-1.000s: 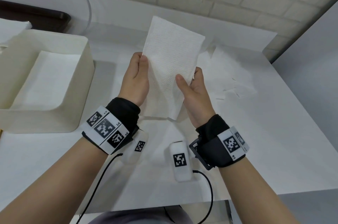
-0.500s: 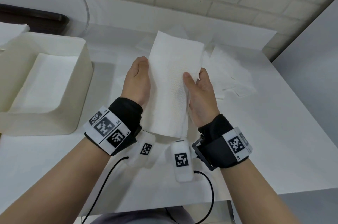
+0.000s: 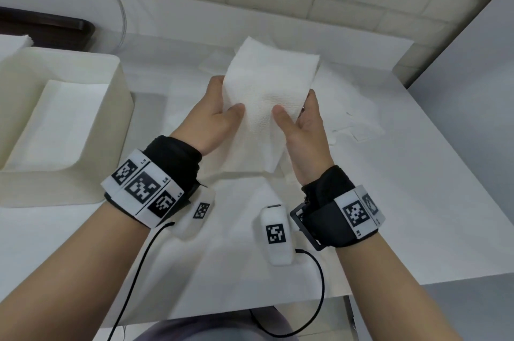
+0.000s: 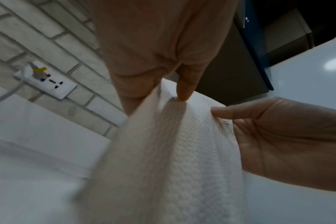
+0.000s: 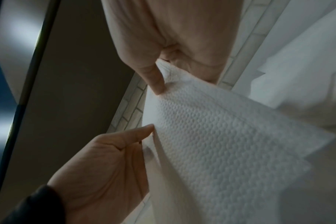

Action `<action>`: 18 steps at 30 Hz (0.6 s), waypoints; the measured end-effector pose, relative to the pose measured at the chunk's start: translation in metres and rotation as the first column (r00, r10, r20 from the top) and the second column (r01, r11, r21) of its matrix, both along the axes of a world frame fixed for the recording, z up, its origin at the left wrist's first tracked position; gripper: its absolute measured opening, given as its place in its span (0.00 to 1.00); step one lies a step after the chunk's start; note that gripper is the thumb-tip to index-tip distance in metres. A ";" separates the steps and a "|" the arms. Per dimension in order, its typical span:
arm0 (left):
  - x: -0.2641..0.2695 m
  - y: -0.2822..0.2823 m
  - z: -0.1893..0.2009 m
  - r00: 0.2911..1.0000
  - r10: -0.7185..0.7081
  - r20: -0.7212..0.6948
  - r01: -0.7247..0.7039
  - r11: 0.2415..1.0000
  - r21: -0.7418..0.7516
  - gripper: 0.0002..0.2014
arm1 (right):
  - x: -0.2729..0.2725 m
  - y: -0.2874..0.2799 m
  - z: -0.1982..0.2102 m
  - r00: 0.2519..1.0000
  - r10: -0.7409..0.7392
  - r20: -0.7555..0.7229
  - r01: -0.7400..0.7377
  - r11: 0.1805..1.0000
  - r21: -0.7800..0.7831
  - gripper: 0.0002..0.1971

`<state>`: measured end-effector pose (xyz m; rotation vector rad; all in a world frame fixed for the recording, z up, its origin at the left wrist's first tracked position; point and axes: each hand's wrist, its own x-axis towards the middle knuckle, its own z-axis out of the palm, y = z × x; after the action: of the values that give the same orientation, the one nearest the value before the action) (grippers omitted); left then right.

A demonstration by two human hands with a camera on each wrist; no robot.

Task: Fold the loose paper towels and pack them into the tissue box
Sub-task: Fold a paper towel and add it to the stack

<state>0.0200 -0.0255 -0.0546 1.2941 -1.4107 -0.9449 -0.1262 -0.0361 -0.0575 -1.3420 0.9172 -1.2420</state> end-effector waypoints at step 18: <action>-0.035 -0.002 -0.017 0.966 0.158 -0.204 -0.159 0.987 0.011 0.15 | 0.009 0.009 -0.011 0.990 -0.074 -0.116 0.073 0.997 -0.017 0.09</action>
<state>-0.0150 -0.0272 -0.0716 1.2476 -1.1345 -0.9357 -0.1169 -0.0274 -0.0689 -1.4134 1.0503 -1.2374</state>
